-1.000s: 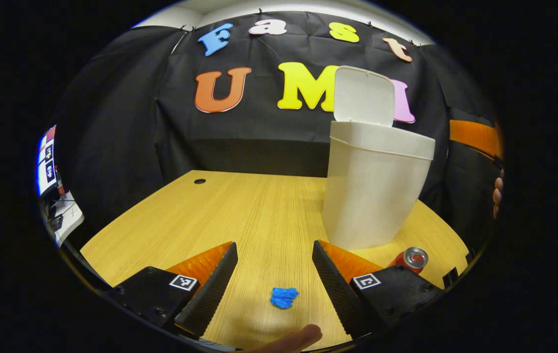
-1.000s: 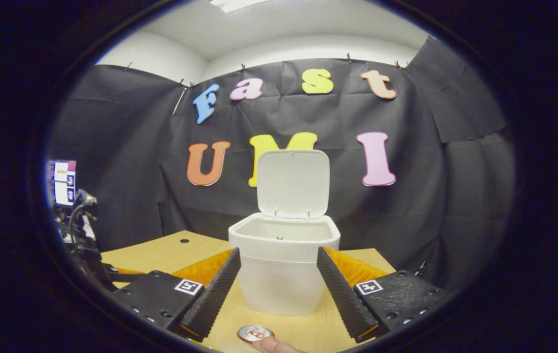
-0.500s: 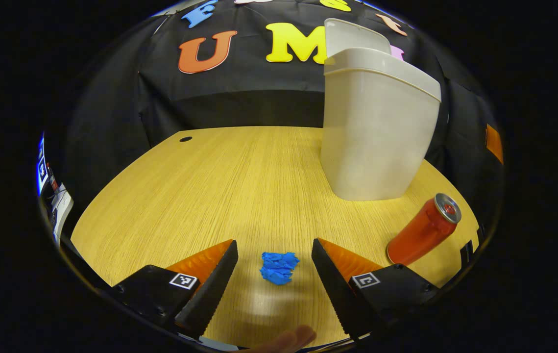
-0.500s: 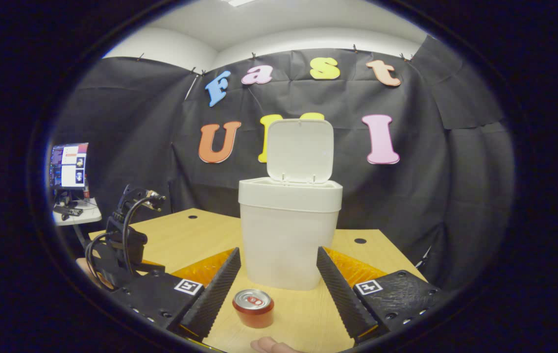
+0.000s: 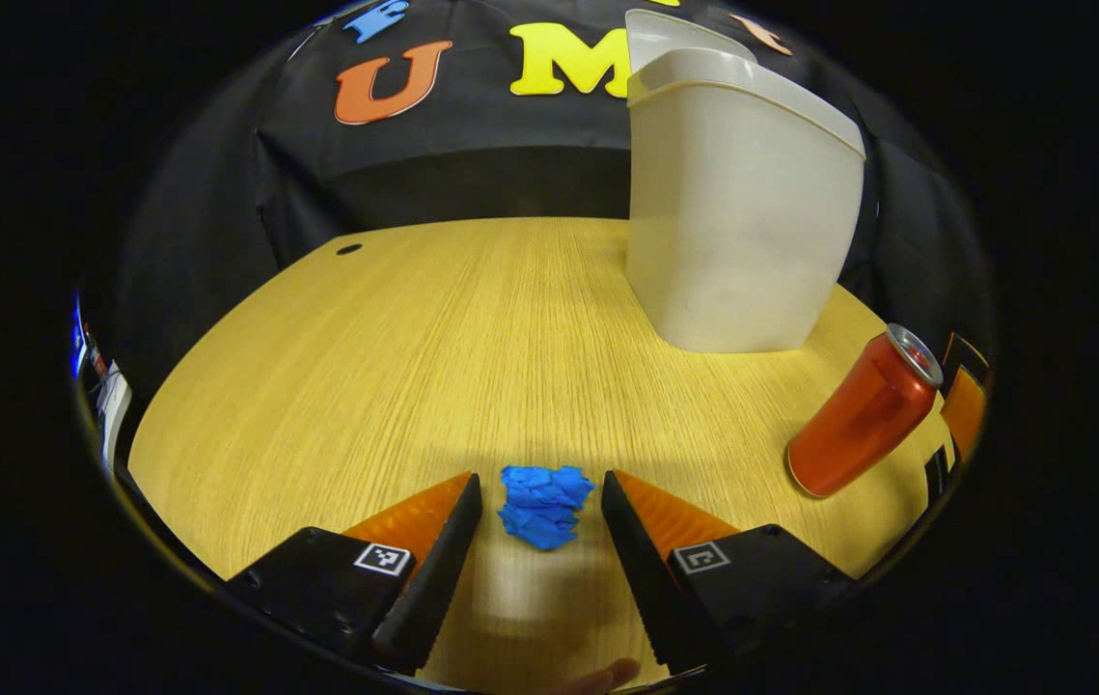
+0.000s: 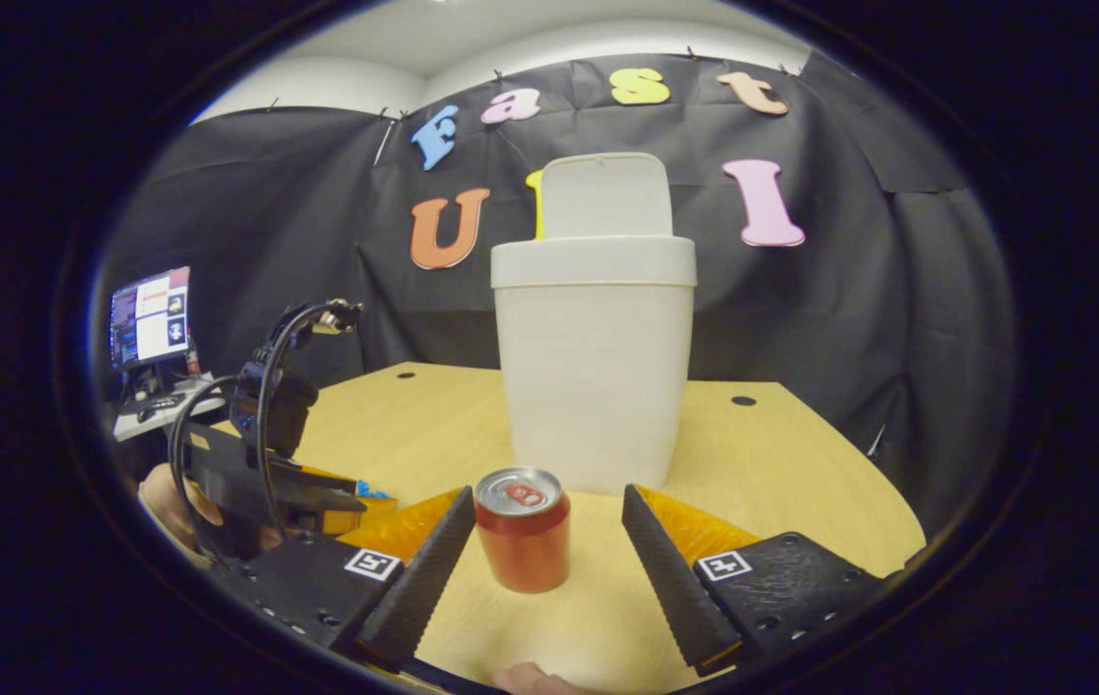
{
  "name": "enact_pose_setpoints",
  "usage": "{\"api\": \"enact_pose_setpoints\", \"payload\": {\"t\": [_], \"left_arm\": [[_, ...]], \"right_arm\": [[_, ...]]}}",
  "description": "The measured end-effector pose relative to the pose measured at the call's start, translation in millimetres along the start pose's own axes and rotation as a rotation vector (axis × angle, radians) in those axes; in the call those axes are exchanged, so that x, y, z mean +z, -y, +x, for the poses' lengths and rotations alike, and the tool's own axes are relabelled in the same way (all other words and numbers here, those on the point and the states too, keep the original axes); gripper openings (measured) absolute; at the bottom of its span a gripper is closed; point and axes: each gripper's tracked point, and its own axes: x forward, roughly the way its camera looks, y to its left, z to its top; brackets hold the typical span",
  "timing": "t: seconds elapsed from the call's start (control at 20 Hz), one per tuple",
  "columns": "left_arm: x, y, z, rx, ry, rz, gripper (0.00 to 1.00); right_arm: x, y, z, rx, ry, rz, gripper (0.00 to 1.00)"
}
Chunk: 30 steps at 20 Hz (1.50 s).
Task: Press the lid of the desktop garbage bin to open it, pick up the crumpled paper on the desktop and throw it into the bin, then pick up the pop can on the desktop and drop it into the bin, and finally close the garbage bin lid.
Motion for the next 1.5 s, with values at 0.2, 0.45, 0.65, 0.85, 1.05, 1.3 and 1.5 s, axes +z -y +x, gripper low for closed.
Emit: {"api": "enact_pose_setpoints", "payload": {"t": [0.2,0.45,0.65,0.85,1.05,1.3,1.5], "left_arm": [[-2,2,0,0.002,-0.007,0.029,0.69],[-3,5,-1,0.001,0.004,0.059,0.52],[-2,1,-4,0.018,0.009,0.066,0.45],[6,-2,-10,0.038,0.048,0.062,0.42],[15,-3,-19,0.06,0.087,0.086,0.42],[31,-2,-26,0.067,0.156,0.081,0.42],[55,0,-47,0.052,0.267,0.018,0.41]], "right_arm": [[-14,-7,3,0.01,-0.023,0.0,0.96],[-25,-11,13,-0.01,-0.043,-0.033,0.96],[-43,-9,26,-0.032,-0.097,-0.038,0.96],[-46,-9,38,-0.05,-0.107,-0.034,0.98],[-48,-9,51,-0.058,-0.114,-0.035,0.96],[-41,-17,46,-0.043,-0.098,-0.022,0.82],[-7,-9,30,-0.075,-0.009,-0.066,0.81]]}}
